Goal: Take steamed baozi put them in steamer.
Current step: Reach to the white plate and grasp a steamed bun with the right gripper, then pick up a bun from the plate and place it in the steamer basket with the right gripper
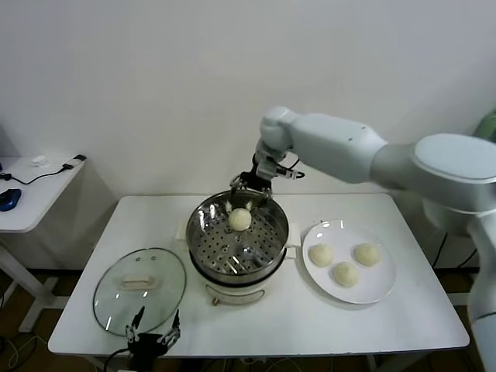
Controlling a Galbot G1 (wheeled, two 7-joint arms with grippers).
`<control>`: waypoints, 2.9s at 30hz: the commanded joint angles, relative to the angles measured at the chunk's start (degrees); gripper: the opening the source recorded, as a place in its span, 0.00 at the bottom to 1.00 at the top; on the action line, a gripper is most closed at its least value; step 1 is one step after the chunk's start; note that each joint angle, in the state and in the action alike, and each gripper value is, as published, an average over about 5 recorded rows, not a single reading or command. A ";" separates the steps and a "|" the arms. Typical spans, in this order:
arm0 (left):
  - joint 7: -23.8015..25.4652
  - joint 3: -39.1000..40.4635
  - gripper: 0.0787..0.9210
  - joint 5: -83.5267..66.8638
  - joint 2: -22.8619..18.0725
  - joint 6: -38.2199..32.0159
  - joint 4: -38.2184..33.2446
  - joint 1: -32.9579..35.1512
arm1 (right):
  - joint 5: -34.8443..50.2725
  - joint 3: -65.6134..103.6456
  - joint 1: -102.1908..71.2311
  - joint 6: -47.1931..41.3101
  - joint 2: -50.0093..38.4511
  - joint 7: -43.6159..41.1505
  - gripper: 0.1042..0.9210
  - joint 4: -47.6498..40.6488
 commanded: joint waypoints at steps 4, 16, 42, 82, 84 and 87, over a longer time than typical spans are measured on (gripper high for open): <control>0.03 -0.03 0.88 -0.11 0.22 -0.25 0.39 -0.27 | 20.56 -21.47 17.57 -34.03 -22.58 -0.05 0.88 18.99; 0.04 -0.17 0.88 -0.35 0.15 -0.18 1.25 -1.01 | 25.76 -17.61 0.21 -51.61 -34.06 9.74 0.88 27.94; -0.22 -0.45 0.88 -0.18 0.18 -0.76 1.77 0.48 | 10.89 8.55 -29.08 -51.21 -18.75 11.10 0.88 4.68; -0.20 1.00 0.88 -0.09 0.20 -0.22 -1.03 0.48 | 48.23 -12.55 28.58 -52.94 -9.12 4.77 0.54 30.47; -0.21 1.36 0.88 -0.03 0.22 -0.24 -0.96 0.37 | 51.08 -9.94 26.78 -54.99 -4.72 7.63 0.54 31.02; -0.22 1.64 0.88 0.07 0.37 -0.33 -0.96 0.24 | 53.49 -6.86 22.24 -57.72 1.84 11.86 0.54 30.17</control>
